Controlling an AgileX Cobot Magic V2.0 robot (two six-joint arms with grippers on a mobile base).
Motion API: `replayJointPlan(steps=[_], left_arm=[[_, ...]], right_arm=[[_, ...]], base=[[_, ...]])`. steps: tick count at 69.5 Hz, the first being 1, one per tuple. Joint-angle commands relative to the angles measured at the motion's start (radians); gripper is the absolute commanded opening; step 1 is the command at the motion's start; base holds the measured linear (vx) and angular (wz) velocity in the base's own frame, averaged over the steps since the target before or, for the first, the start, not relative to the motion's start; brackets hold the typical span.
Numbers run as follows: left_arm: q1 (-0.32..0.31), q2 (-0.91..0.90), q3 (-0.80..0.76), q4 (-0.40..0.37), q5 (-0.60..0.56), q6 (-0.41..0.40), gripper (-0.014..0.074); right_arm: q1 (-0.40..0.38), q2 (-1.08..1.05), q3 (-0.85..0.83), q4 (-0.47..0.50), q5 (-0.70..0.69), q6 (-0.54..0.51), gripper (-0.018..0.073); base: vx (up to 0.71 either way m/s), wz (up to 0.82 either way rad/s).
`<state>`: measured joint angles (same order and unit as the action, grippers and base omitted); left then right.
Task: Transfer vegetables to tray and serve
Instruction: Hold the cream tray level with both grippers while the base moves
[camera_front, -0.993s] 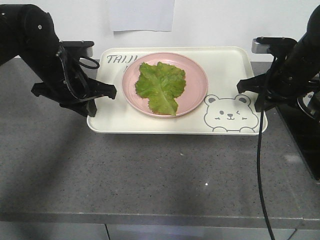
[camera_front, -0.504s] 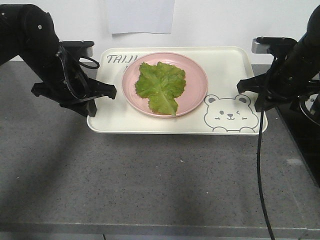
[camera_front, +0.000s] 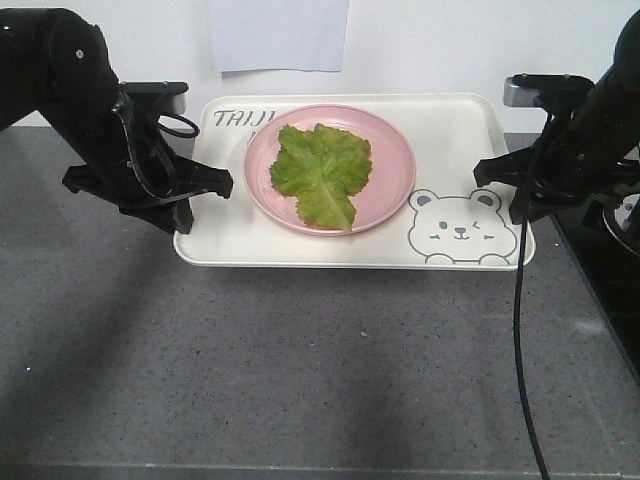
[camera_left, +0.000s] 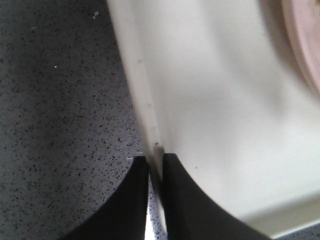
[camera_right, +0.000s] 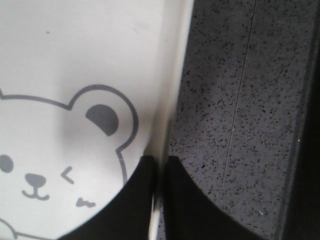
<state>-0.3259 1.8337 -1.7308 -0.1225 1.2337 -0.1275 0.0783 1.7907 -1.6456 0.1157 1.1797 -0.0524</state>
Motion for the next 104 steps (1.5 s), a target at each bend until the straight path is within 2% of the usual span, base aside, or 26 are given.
replayJointPlan(steps=[1,104], left_arm=[[-0.016,-0.062,-0.036,-0.09,-0.055,0.026,-0.0006],[-0.016,-0.062,-0.036,-0.09,-0.055,0.026,-0.0006]], right_arm=[[0.011,-0.056,-0.032,0.074,-0.057,-0.031,-0.0007],[0.011,-0.056,-0.032,0.074,-0.057,-0.031,-0.0007]], base=[[0.04,-0.01],[0.03,-0.01]])
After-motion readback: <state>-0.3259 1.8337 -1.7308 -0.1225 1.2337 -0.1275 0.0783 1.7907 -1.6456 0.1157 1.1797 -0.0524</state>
